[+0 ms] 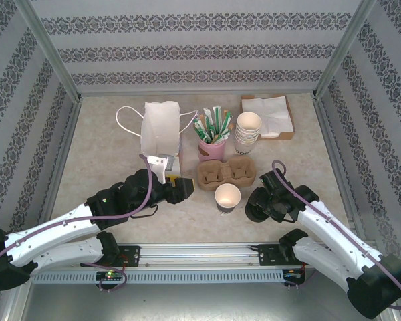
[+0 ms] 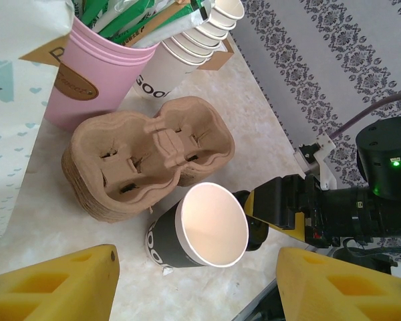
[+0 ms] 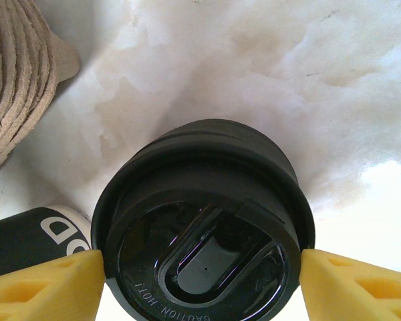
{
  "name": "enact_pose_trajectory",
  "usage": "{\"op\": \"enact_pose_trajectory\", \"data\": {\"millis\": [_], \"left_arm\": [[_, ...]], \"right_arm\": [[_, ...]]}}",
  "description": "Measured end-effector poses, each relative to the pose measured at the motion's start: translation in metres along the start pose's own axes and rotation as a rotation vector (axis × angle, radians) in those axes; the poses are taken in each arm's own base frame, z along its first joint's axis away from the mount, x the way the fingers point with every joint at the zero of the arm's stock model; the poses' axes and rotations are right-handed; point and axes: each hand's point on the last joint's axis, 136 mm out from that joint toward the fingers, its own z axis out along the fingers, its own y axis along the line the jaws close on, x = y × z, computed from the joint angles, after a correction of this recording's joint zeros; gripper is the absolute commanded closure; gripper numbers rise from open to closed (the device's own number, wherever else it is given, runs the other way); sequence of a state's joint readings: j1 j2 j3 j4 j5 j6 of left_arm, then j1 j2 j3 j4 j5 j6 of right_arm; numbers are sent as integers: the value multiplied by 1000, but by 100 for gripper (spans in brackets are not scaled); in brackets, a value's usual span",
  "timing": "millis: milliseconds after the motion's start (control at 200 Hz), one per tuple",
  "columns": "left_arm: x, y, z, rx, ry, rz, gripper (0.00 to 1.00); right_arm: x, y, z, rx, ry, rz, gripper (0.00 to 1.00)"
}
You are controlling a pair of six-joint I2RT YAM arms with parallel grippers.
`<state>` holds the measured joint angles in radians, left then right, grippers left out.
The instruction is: Pack the takeout coffee
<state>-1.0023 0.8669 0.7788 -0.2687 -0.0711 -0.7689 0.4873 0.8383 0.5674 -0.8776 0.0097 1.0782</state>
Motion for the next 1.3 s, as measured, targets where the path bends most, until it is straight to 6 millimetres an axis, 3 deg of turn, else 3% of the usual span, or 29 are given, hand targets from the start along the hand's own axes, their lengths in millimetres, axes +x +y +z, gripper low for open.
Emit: {"op": "enact_pose_trajectory", "data": {"millis": [684, 849, 1079, 1299], "left_arm": [[5, -4, 2, 26, 27, -29, 36], [21, -8, 14, 47, 105, -34, 37], [61, -12, 36, 55, 274, -53, 38], [66, -19, 36, 81, 293, -78, 38]], "right_arm": [[-2, 7, -14, -34, -14, 7, 26], [-1, 17, -27, -38, -8, -35, 26], [-5, 38, -52, -45, -25, -150, 27], [0, 59, -67, -39, -20, -268, 28]]}}
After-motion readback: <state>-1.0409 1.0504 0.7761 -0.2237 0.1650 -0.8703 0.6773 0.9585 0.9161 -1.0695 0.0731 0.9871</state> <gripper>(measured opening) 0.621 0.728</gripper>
